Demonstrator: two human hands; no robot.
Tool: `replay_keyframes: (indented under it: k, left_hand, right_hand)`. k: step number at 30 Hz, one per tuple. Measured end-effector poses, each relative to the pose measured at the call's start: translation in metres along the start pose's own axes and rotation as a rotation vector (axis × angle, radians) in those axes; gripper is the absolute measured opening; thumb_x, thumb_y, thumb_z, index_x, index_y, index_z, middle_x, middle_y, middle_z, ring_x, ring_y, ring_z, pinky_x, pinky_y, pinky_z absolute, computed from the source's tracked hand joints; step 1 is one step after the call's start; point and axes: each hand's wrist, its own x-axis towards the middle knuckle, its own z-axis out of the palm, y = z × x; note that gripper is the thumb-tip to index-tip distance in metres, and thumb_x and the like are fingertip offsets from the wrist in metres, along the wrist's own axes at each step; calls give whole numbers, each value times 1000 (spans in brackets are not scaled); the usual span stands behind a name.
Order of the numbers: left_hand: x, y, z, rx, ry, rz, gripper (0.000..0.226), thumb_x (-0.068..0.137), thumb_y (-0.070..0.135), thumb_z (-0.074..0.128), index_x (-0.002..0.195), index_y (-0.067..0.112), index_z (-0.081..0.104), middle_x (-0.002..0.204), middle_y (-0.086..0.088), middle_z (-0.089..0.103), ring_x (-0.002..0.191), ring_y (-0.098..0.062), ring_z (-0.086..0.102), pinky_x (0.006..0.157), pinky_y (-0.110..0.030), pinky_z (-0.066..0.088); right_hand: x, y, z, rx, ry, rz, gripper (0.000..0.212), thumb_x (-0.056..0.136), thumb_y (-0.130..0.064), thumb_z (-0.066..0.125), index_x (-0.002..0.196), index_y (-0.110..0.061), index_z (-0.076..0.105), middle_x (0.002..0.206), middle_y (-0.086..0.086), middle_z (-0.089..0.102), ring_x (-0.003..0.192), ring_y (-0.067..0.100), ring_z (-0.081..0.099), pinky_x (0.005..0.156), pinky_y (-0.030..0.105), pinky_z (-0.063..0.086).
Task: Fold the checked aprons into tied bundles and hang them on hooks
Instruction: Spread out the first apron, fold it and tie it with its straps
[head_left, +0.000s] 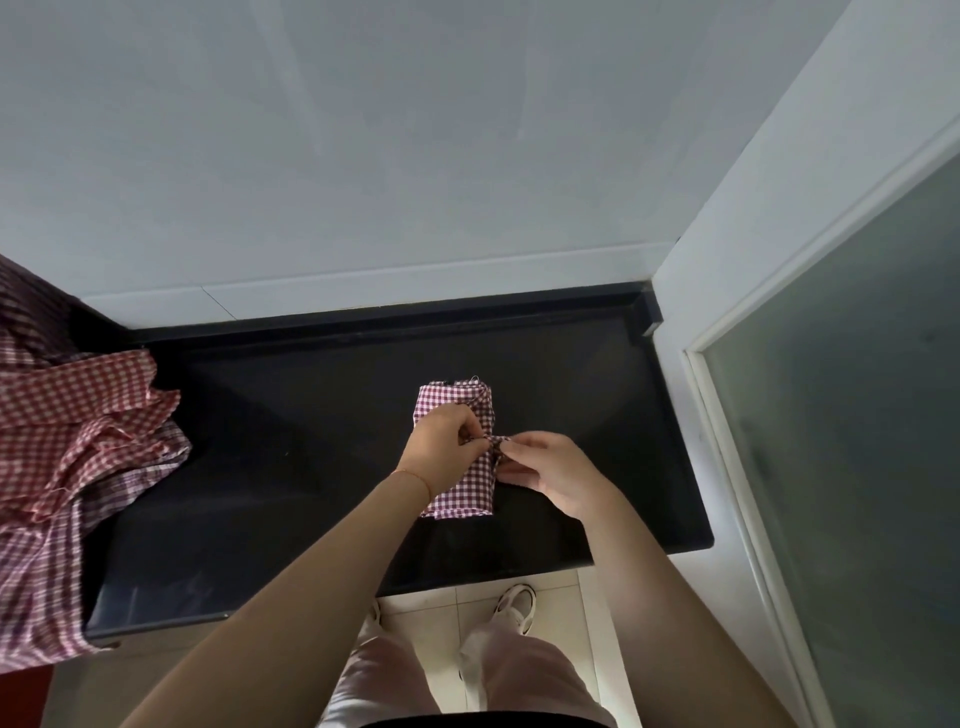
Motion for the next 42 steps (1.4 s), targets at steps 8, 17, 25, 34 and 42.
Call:
replay_keyframes:
  k: [8,17,25,34,42]
  left_hand:
    - [12,24,-5,485,-216,70,23,100,16,51,118,8,64,125,-10,59,115,-22,54,103,-32,45]
    - [15,44,-3,664,-325,-38,33,101,18,52,131,5,56,135,-13,50,122,-25,48,106,-34,43]
    - [12,38,-10,-65,-194,-300,27,101,25,49,80,10,58,79,-7,56,70,-17,51,77,-33,48]
    - [1,24,-25,-682,-69,-456,27,97,17,45,72,13,53,71,-2,50,65,-12,44,64,-28,40]
    - [-11,21,-52,-756,91,-379,25,99,26,50,81,10,59,78,-7,55,74,-20,52,71,-37,47]
  right_hand:
    - [-4,-5,-5,4,-21,52,24,93,-5,65,114,7,65,112,18,71,105,27,71,90,38,58]
    - [2,-11,0,-304,260,-9,12,92,-8,68,103,-4,68,102,12,70,89,20,72,78,32,61]
    - [14,-2,10,-493,480,-12,4,94,-11,64,92,-13,62,94,7,70,80,17,72,82,38,61]
    - [4,-18,29,-37,253,48,23,103,-15,49,125,-8,54,110,12,68,84,22,74,65,31,61]
    - [-22,-49,63,3,141,-172,24,104,-22,50,114,-2,58,106,15,71,93,24,73,83,37,61]
